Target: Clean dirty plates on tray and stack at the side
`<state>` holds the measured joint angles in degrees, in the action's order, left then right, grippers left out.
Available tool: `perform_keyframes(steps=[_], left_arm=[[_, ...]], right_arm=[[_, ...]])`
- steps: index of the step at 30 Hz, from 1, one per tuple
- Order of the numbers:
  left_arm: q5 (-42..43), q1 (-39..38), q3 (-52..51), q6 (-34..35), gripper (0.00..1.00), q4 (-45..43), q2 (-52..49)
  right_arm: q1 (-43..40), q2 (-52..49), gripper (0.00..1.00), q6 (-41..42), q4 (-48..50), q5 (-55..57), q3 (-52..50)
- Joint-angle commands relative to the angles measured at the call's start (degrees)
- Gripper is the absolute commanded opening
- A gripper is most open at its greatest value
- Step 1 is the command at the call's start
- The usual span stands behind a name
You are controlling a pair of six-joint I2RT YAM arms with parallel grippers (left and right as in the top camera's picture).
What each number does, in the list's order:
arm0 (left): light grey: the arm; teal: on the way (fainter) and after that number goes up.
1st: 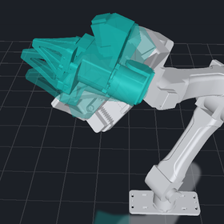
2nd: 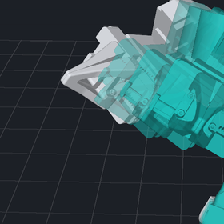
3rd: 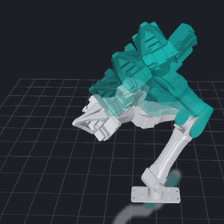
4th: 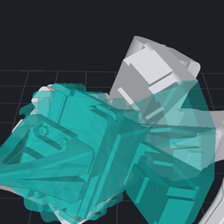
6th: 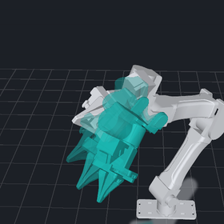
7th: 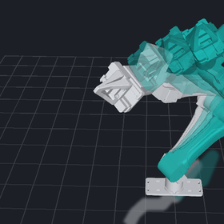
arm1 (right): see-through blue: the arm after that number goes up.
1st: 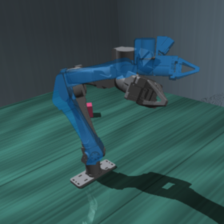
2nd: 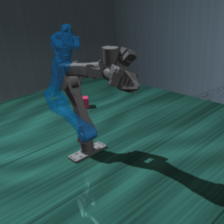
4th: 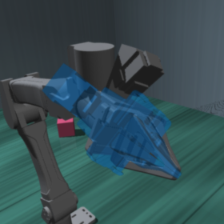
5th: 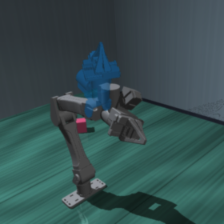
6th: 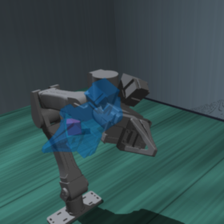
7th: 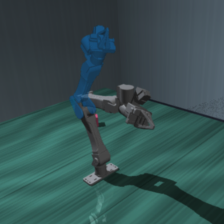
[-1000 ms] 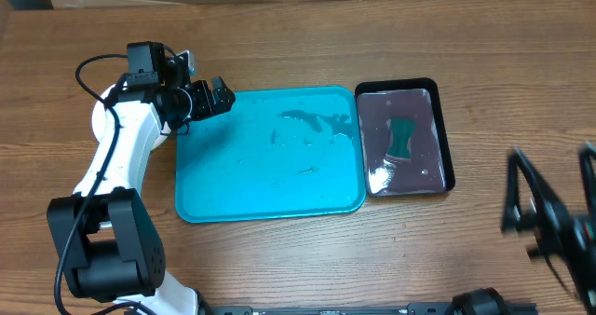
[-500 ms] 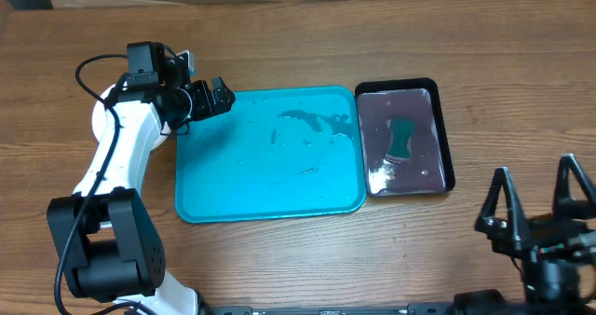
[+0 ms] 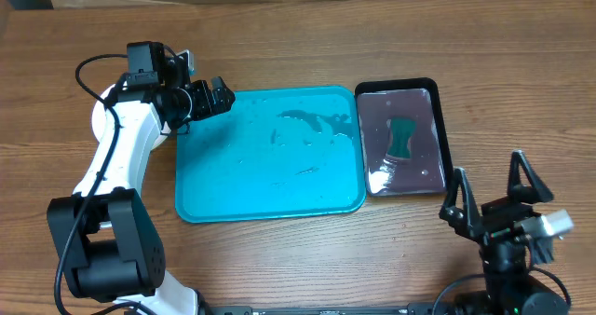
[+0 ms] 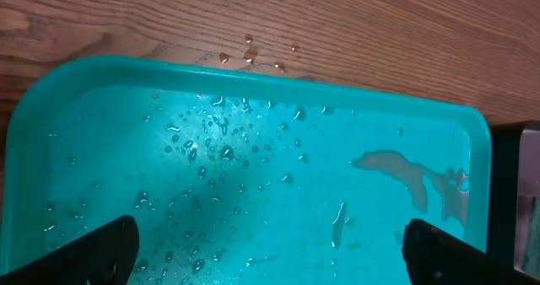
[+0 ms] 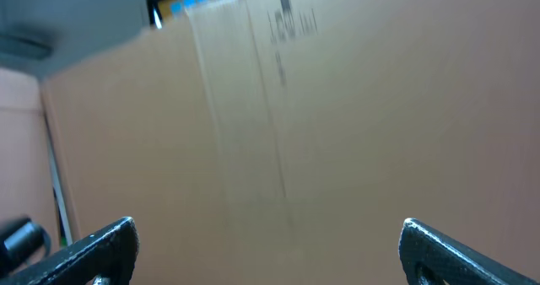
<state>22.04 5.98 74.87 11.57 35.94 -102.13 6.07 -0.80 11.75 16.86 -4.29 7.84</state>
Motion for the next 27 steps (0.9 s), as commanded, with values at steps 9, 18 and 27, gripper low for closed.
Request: perform_keyframes(steps=[9,18,27], left_arm=[[-0.02,0.0,0.81,-1.31,1.0,-0.2,0.39],[0.0,0.0,0.81,-1.31,1.0,-0.2,0.39],[0.0,0.0,0.81,-1.31,1.0,-0.2,0.39]], right_arm=[[-0.2,0.63,1.0,-1.75,-2.91,-0.44,-7.39],[-0.2,0.63,1.0,-5.66,-19.39,-0.59,-7.41],[-0.2,0.63,1.0,-24.72,-21.42,-0.33,-7.39]])
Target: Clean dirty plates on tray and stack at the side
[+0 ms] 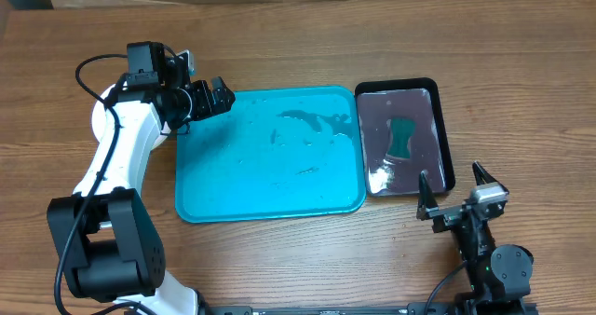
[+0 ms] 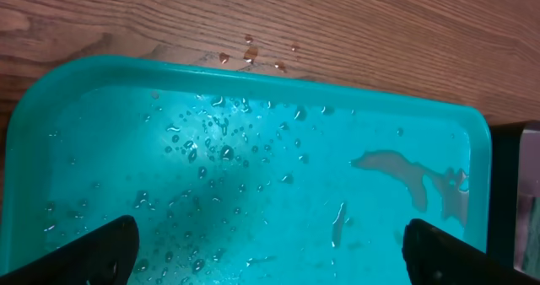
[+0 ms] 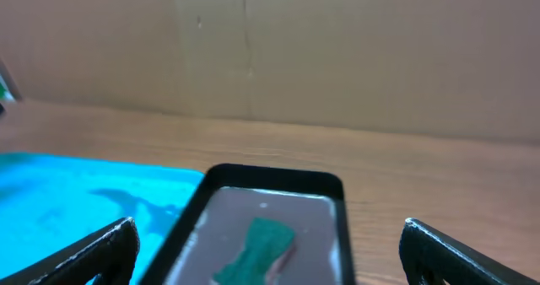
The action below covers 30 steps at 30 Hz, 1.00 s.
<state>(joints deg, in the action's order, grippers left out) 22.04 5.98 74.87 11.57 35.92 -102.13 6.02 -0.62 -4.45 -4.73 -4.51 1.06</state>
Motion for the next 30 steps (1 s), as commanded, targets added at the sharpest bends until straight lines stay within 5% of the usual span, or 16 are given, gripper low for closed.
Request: perform_keyframes(steps=[1,30], left_arm=[[0.0,0.0,0.81,-1.31,1.0,-0.17,0.39],[-0.02,0.0,0.81,-1.31,1.0,-0.2,0.39]], right_arm=[[-0.15,0.46,1.0,-8.74,0.17,-0.11,-0.61],[-0.15,0.46,1.0,-8.7,0.35,-0.55,-0.61]])
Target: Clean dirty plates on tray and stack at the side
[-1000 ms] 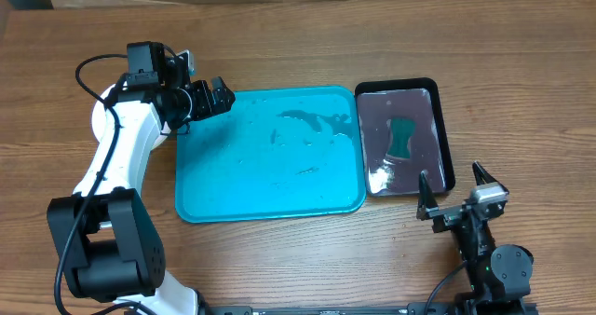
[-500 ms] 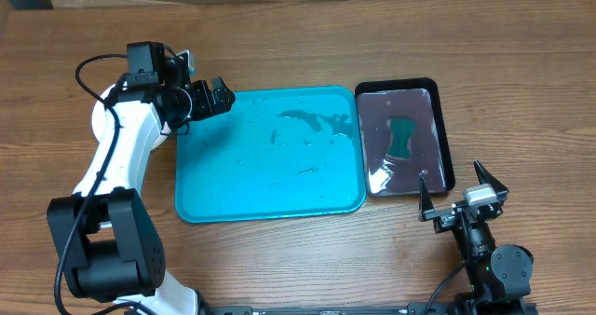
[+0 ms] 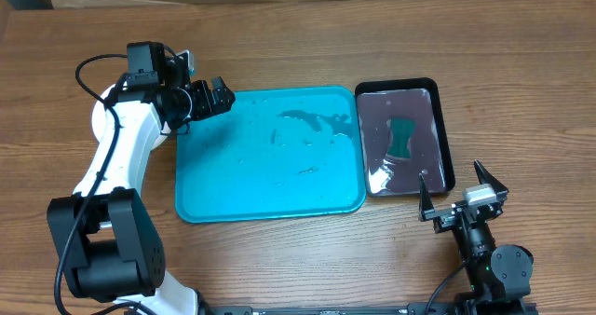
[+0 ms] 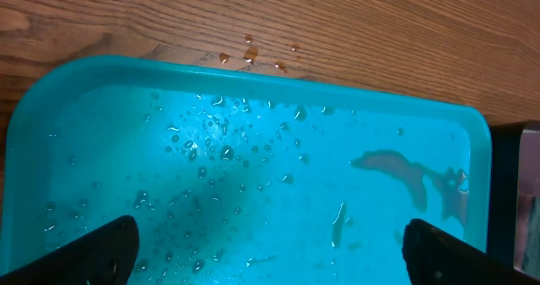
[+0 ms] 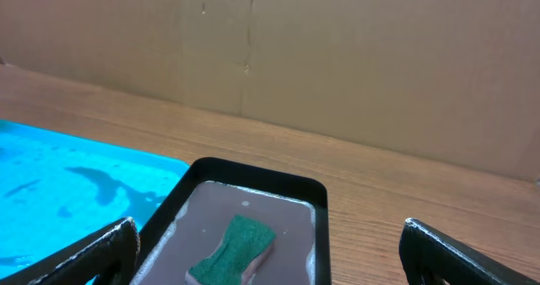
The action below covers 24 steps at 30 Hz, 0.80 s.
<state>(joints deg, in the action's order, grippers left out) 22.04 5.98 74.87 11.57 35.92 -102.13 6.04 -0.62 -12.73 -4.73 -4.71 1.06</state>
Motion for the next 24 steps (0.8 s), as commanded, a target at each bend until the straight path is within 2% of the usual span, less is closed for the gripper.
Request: perform_keyframes(steps=[1,14,24], left_arm=[[0.0,0.0,0.81,-1.31,1.0,-0.17,0.39],[-0.48,-2.01,0.72,-1.31,1.0,-0.17,1.97],[-0.46,-12.15,0.59,-1.31,1.0,-0.17,17.25]], right_arm=[[-0.17,0.46,1.0,-0.39,0.33,-0.35,-0.61],[-0.17,0.46,1.0,-0.39,0.33,-0.35,-0.61],[-0.17,0.46,1.0,-0.39,0.35,-0.35,-0.61]])
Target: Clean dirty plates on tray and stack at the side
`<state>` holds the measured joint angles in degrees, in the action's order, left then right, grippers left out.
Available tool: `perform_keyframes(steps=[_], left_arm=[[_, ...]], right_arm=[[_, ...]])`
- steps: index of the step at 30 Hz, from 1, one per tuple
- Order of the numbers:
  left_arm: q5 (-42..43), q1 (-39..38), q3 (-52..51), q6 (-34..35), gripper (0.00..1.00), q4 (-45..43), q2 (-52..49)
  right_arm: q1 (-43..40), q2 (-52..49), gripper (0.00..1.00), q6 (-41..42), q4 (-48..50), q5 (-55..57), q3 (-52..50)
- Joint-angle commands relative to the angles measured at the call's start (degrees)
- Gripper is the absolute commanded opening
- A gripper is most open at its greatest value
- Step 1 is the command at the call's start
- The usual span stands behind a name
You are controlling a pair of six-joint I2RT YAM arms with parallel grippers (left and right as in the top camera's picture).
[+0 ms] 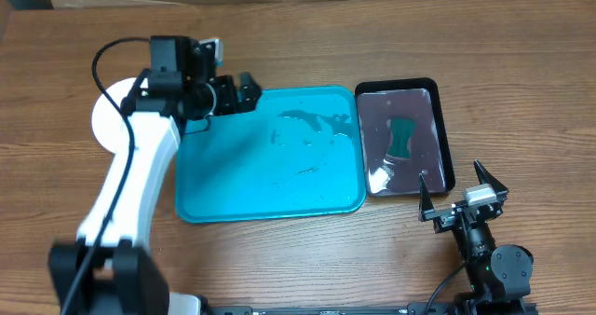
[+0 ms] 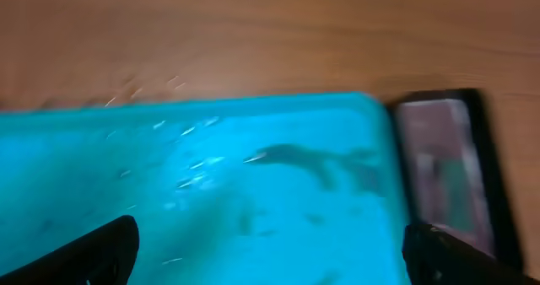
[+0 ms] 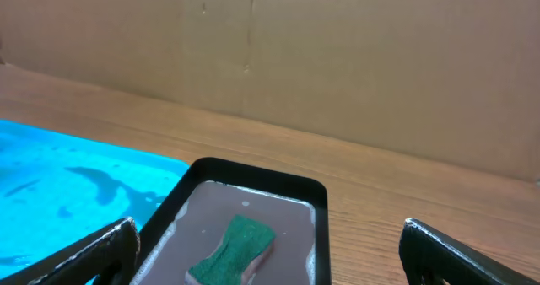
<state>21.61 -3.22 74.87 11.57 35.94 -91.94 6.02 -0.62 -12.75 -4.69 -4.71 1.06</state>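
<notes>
The teal tray (image 1: 242, 184) lies mid-table, wet, with brown smears near its far right; no plate lies on it. A white plate (image 1: 104, 119) shows at the left, partly under my left arm. My left gripper (image 1: 250, 89) hovers open over the tray's far left part; its view is blurred, showing the tray (image 2: 211, 175) between the fingers (image 2: 105, 253). My right gripper (image 1: 452, 177) sits low at the front right, open, facing the green sponge (image 3: 236, 244).
A black tub (image 1: 445, 138) of murky water holding the sponge (image 1: 401, 138) stands right of the tray, and shows blurred as the tub (image 2: 494, 192) in the left wrist view. A cardboard wall (image 3: 337, 57) closes off the far side of the table.
My left arm has shifted right, from the tray's far left corner to over its far left part, and more of the white plate shows. The right arm has not moved.
At first my right gripper stood raised at the front right, facing the cardboard. Then it was low, facing the tub and sponge, and it has stayed there. My left gripper stayed open at the tray's far left corner throughout, and now hangs further right.
</notes>
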Motion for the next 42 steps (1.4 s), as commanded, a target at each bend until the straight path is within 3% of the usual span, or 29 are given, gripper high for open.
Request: perform_keyframes(steps=[1,11,18,22,26,33,37,42], left_arm=[[0.0,-3.87,0.46,-1.31,1.0,-0.2,8.87],[0.0,-4.68,-6.91,-1.31,1.0,-0.15,26.01],[-1.36,-2.29,-21.77,-1.31,1.0,-0.17,40.81],[-2.73,1.22,-35.32,-1.29,1.0,-1.9,54.31],[-2.56,5.75,-46.38,2.8,1.0,-11.26,66.64],[-4.04,6.69,-59.93,3.87,1.0,-39.69,84.39],[-6.51,6.62,-65.18,3.85,1.0,-53.9,89.83],[-9.99,6.51,-69.66,3.87,1.0,-60.87,91.76]], right_arm=[[-0.15,0.46,1.0,-0.37,0.31,-0.35,-0.61],[-0.15,0.46,1.0,-0.37,0.28,-0.35,-0.61],[-0.15,0.46,1.0,-0.37,0.28,-0.35,-0.61],[-0.15,0.46,1.0,-0.37,0.28,-0.35,-0.61],[-0.15,0.46,1.0,-0.37,0.28,-0.35,-0.61],[-0.15,0.46,1.0,-0.37,0.28,-0.35,-0.61],[-0.15,0.46,1.0,-0.37,0.28,-0.35,-0.61],[-0.15,0.46,1.0,-0.37,0.28,-0.35,-0.61]])
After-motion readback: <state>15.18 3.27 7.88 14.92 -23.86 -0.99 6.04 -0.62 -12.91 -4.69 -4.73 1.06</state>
